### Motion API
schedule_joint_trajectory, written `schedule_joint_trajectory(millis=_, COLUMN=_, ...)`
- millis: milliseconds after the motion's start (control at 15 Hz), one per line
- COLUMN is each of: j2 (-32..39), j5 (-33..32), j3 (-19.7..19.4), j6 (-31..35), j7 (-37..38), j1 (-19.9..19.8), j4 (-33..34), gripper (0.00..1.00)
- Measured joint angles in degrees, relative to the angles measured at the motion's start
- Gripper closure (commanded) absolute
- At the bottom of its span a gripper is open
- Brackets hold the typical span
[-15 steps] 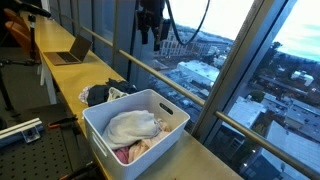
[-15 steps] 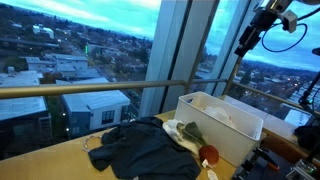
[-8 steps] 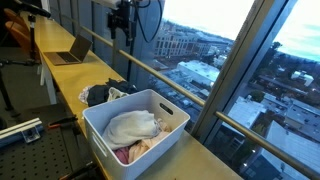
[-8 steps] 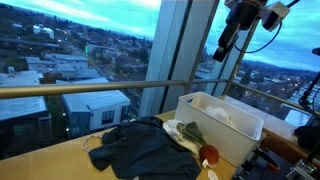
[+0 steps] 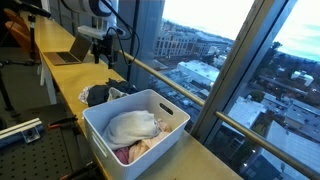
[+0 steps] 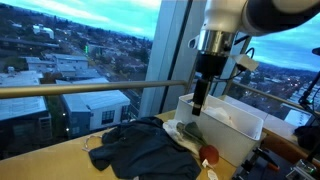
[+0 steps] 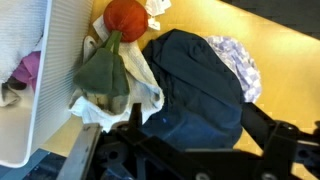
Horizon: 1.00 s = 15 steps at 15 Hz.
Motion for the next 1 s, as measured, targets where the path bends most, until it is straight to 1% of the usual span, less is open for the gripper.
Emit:
schedule_joint_trajectory(millis=200, j2=7.12, j5=-6.11, j3=-0.95, j6=0.02, j7=0.99, j1=0.71, j4=2.84, gripper=0.00)
schedule_joint_trajectory(millis=467, j2=16.93, j5=-15.82, j3=-5.13, j6=0.00, j7=1.36, j1=2.17, j4=10.93, gripper=0.00)
schedule_joint_trajectory(millis=667, j2=23.00, j5=-17.72, j3=-7.19, j6=-0.01, j7=1.35, j1=2.84, j4=17.40, gripper=0.00)
schedule_joint_trajectory(millis=1000, j2=29.93, j5=-17.55, j3=-7.59, j6=-0.09, j7=1.35, j1=3.57, j4=24.38, gripper=0.00)
